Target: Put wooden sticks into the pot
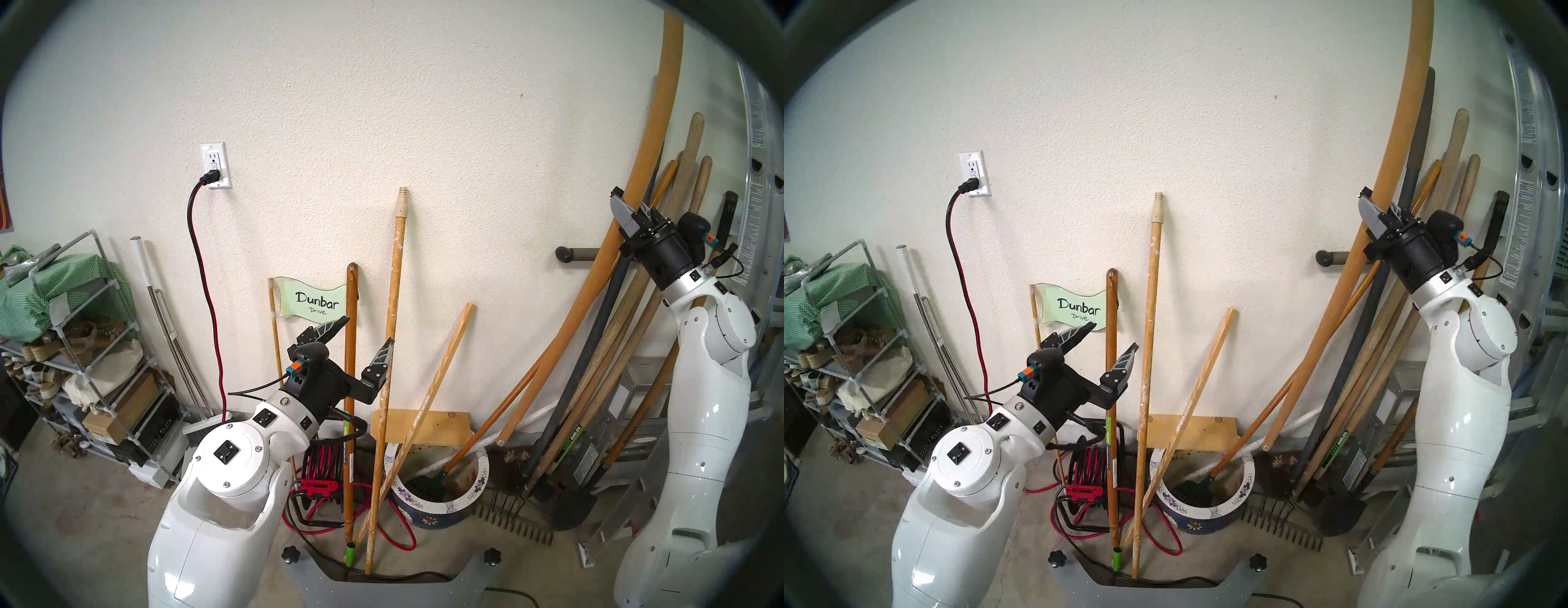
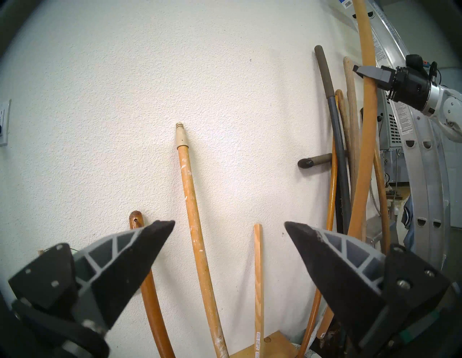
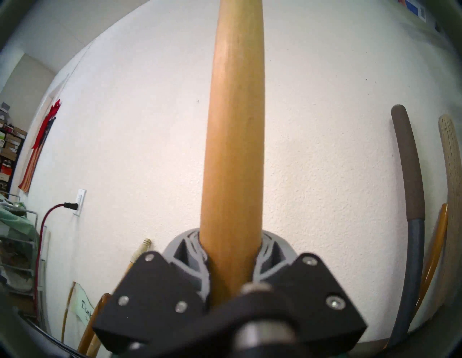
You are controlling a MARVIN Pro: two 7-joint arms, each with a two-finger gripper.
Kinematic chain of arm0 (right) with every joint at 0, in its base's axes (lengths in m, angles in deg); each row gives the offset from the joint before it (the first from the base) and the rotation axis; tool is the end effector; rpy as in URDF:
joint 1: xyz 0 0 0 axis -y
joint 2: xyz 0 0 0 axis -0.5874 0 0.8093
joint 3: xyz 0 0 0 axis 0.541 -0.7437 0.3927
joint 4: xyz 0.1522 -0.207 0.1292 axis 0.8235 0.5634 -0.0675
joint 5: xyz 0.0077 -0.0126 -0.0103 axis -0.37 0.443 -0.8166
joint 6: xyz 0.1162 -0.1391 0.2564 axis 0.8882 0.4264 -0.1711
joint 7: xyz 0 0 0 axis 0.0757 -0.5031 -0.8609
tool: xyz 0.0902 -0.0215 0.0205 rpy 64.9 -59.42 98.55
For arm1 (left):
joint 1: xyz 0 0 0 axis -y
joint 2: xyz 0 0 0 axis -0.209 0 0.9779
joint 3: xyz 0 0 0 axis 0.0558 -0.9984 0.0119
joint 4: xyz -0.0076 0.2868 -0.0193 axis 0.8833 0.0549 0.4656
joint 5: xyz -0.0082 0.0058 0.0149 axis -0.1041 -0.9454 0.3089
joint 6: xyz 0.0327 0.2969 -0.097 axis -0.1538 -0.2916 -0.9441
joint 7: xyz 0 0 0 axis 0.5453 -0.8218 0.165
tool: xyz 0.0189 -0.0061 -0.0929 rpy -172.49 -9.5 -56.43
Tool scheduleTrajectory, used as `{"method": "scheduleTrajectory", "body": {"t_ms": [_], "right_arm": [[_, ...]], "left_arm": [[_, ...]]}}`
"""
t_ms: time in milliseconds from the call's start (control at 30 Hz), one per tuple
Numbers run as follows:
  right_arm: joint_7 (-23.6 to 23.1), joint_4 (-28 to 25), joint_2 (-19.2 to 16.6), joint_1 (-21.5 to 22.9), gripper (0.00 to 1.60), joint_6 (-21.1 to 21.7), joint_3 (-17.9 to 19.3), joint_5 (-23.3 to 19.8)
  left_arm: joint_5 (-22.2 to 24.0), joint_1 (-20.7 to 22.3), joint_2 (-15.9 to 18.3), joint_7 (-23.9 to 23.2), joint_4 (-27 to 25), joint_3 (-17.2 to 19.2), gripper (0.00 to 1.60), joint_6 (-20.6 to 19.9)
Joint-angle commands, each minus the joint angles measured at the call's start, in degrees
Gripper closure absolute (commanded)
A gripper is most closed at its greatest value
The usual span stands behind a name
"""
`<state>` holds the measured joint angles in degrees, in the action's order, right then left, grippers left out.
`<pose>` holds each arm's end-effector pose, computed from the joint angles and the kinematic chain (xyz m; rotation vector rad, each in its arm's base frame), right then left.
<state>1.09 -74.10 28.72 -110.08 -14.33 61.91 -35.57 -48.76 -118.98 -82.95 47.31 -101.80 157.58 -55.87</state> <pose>0.3902 -0.1853 -0.0267 -1.4486 -0.4918 -2.4848 0.3213 -0.0556 -0.2109 1.8205 -0.5707 2.0869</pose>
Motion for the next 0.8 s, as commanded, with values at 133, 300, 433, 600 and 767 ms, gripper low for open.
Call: {"method": "scheduleTrajectory", "body": {"t_ms": [133,300,433,600,767], "right_arm": [[-4.7,-9.9,-0.1,-4.2,1.60,9.0,3.1,-5.7],[-7.1,-13.3,0.1,-6.4,1.60,14.6,4.6,-8.2],[-8.7,-15.9,0.2,-8.1,1.60,19.4,5.7,-10.3],[-9.9,-19.7,0.6,-10.9,1.60,25.0,7.4,-12.9],[-10.0,-24.3,1.6,-14.4,1.60,31.5,9.1,-15.5]], "left_arm": [[0.0,0.0,0.0,0.0,0.0,0.0,0.00,0.0],[0.0,0.0,0.0,0.0,0.0,0.0,0.00,0.0],[0.0,0.0,0.0,0.0,0.0,0.0,0.00,0.0],[0.0,0.0,0.0,0.0,0.0,0.0,0.00,0.0],[0.0,0.0,0.0,0.0,0.0,0.0,0.00,0.0]]}}
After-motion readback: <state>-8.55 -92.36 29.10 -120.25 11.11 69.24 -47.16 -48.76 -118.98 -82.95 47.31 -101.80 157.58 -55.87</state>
